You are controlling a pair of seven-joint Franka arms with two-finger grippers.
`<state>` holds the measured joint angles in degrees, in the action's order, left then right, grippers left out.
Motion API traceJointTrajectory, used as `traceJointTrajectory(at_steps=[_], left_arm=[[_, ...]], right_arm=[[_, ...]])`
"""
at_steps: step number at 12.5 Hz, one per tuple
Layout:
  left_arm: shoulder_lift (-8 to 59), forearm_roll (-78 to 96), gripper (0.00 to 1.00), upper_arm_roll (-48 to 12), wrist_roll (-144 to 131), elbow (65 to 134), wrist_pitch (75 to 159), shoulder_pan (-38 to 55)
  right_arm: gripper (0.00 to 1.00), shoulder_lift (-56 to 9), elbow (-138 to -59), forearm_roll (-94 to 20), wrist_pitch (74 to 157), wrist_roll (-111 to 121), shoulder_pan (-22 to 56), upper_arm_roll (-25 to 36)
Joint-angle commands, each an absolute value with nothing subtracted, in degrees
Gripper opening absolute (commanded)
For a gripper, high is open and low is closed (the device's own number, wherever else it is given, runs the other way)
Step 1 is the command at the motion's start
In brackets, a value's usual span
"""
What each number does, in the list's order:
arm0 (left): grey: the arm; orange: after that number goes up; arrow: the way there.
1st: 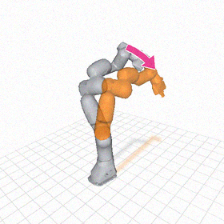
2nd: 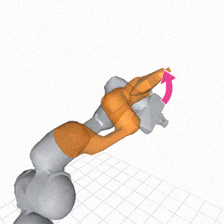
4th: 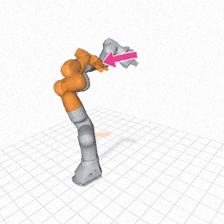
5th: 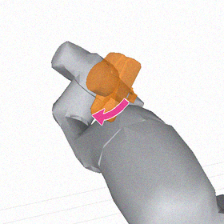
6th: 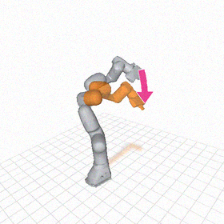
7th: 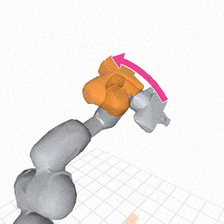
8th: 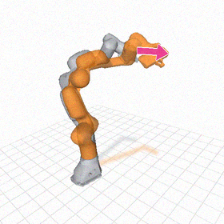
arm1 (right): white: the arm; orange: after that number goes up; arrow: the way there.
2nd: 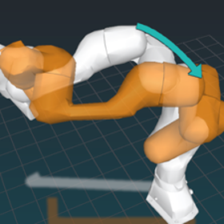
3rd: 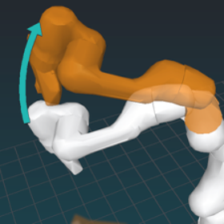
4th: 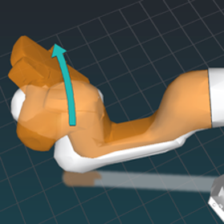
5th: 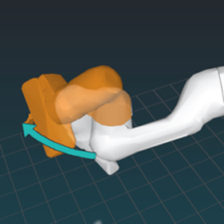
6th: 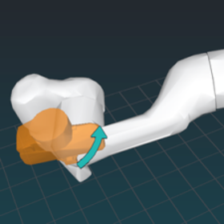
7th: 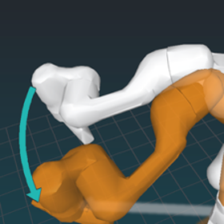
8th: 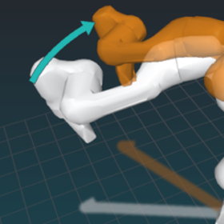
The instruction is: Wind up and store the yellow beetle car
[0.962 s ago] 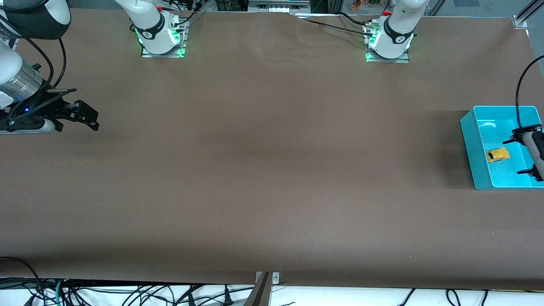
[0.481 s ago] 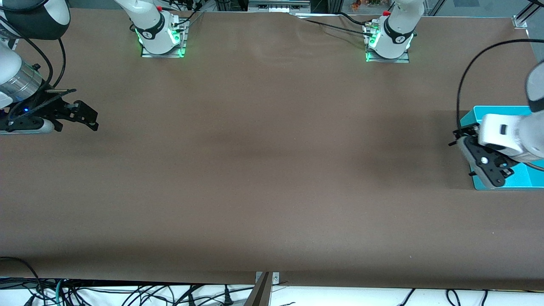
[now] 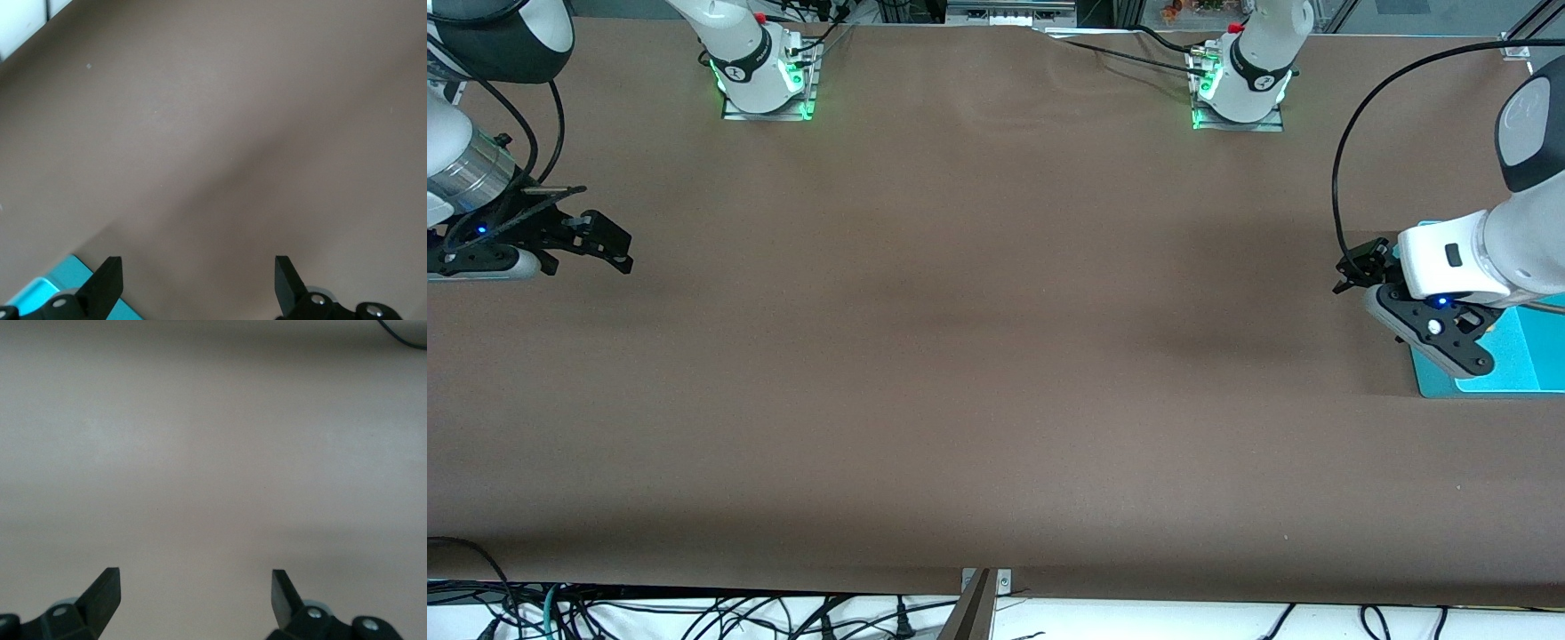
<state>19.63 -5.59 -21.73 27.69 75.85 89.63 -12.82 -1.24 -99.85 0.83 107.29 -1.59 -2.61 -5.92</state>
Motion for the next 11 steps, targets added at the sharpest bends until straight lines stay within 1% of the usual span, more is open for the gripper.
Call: traceJointTrajectory(at_steps=[1, 3, 5, 8, 10, 11], left_arm=[[15.13, -3.78, 1.00, -14.44, 19.19, 79.00, 89.03, -5.57], [12.14, -3.78, 1.00, -8.81, 15.66, 81.82, 89.91, -0.55], [10.38, -3.69, 1.00, -4.50, 14.24, 83.22, 92.44, 1.40], [3.10, -2.65, 1.00, -1.59, 13.63, 94.01, 99.47, 2.81], [-1.56, 1.48, 1.00, 3.67, 8.56, 100.34, 100.28, 5.79], [-2.36, 0.97, 1.00, 3.60, 8.87, 101.33, 101.15, 5.80]], right_arm=[[1.00, -1.58, -98.88, 0.53, 106.61, -1.49, -2.46, -5.71], [1.00, -1.58, -98.88, 0.53, 106.61, -1.49, -2.46, -5.71], [1.00, -1.58, -98.88, 0.53, 106.61, -1.49, -2.46, -5.71], [1.00, -1.58, -98.88, 0.53, 106.70, -1.58, -2.46, -5.71], [1.00, -1.58, -98.88, 0.53, 106.70, -1.50, -2.46, -5.71], [1.00, -1.58, -98.88, 0.53, 106.70, -1.49, -2.46, -5.71]])
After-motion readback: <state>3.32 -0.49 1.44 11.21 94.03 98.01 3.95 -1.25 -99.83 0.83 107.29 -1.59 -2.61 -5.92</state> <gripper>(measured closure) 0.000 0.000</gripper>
